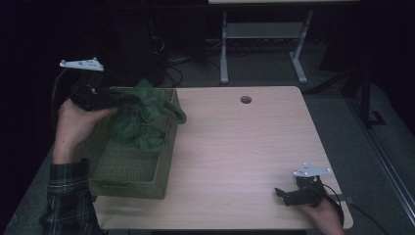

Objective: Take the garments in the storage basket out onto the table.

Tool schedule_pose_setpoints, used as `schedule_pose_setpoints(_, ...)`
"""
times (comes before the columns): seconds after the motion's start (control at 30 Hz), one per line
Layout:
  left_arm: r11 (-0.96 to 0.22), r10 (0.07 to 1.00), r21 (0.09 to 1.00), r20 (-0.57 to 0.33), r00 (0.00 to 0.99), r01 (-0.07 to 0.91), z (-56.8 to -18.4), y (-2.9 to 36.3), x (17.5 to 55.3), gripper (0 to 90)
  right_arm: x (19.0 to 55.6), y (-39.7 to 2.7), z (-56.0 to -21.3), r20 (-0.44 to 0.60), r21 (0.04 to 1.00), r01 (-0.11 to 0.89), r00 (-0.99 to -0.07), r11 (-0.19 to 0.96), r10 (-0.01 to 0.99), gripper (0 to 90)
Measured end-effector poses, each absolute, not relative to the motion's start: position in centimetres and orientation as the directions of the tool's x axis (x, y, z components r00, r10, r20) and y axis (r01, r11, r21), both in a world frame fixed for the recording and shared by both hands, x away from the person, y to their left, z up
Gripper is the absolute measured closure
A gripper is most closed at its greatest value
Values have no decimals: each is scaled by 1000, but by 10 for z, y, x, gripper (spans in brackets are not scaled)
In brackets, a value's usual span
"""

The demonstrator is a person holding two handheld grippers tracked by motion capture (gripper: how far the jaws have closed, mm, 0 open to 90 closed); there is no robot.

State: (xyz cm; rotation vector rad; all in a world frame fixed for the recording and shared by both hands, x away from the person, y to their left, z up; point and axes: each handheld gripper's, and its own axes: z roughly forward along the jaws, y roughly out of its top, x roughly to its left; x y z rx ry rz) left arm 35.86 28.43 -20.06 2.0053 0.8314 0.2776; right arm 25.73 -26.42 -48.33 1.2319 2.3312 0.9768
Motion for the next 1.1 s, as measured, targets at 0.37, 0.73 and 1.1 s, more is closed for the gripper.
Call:
schedule_pose_setpoints(0.37,-365,611,828,-131,781,426,-208,243,365,808,257,-264,-483,27,703,594,-573,392,819,5)
schedule_pose_setpoints(0.73,-380,576,825,-144,805,419,-220,204,373,808,257,-264,-483,27,703,593,-574,393,819,5)
schedule_pose_setpoints(1.1,-380,560,833,-138,817,401,-230,163,377,809,257,-264,-483,29,703,595,-572,391,820,5)
